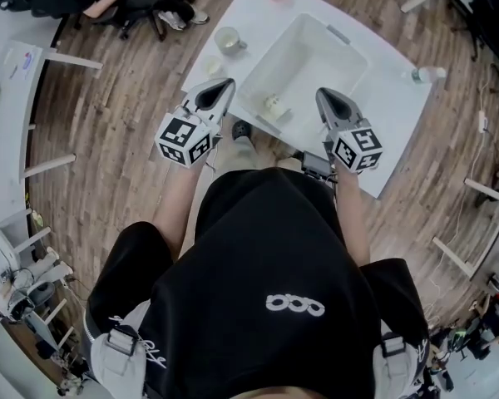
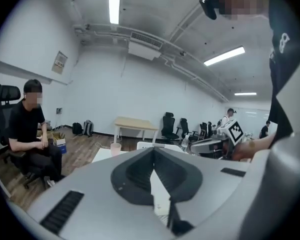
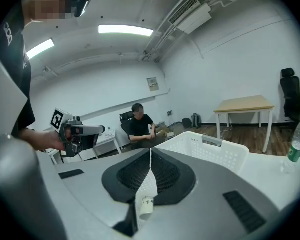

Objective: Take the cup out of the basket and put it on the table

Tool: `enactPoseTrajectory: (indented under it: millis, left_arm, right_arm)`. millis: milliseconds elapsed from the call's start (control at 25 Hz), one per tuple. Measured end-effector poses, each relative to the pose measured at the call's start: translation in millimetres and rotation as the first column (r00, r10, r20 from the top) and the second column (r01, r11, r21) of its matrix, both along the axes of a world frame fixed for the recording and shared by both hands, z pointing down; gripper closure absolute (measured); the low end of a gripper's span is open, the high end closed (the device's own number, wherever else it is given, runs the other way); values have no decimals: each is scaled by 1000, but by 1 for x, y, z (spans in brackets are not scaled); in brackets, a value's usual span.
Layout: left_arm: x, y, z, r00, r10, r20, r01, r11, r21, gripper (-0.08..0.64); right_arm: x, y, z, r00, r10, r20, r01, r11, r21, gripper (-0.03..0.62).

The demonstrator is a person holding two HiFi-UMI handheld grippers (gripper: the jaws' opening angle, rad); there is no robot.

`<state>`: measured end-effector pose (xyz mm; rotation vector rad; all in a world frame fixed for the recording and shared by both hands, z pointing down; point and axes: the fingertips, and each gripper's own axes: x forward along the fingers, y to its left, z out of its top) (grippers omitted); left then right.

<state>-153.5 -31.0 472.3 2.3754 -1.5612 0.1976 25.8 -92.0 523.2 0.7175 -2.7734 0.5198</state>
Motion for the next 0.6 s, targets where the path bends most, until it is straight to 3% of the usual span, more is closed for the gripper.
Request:
enactPoseTrajectory:
  millis: [160, 600]
  left_arm:
    - [20, 1, -5, 999, -10, -45, 11, 999, 37, 552]
    - [44, -2, 2, 998, -50, -39, 51, 998, 28, 552]
  right_arm:
    - [12, 0, 2, 1000, -22, 1, 22, 1000, -7, 567]
    - [35, -15, 2, 998, -70, 4, 70, 997, -10, 567]
